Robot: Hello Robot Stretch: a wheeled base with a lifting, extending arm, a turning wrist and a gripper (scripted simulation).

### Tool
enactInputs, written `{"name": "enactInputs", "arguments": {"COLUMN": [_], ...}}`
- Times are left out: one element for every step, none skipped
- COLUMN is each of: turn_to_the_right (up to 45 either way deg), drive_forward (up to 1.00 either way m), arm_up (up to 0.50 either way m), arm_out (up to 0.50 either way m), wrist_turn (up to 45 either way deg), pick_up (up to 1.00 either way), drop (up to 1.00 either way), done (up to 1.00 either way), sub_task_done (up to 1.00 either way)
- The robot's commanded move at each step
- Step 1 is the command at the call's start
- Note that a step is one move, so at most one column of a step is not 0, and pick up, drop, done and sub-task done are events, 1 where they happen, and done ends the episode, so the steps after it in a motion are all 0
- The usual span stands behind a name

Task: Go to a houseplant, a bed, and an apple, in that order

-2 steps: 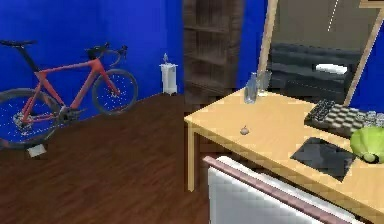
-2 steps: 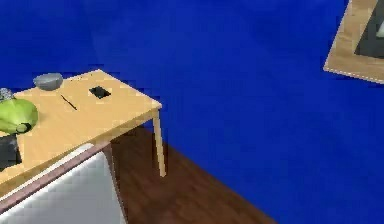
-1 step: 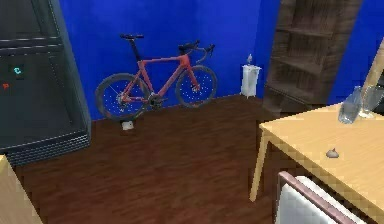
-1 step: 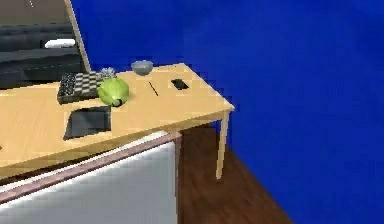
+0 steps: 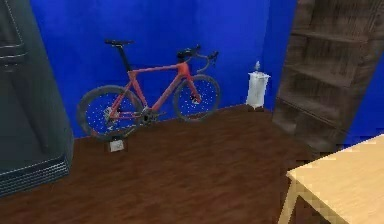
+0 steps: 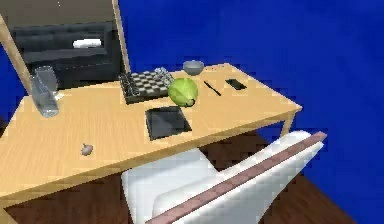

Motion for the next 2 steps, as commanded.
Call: {"name": "enactInputs", "arguments": {"turn_to_the_right": [0.0,36.0], "drive_forward": [0.65,0.0], "arm_up": [0.0,0.0], "arm_out": [0.0,0.0], "wrist_turn": [0.0,0.0], "pick_up": [0.0,0.0], "drop": [0.0,0.0], "done": [0.0,0.0], "sub_task_done": [0.0,0.0]}}
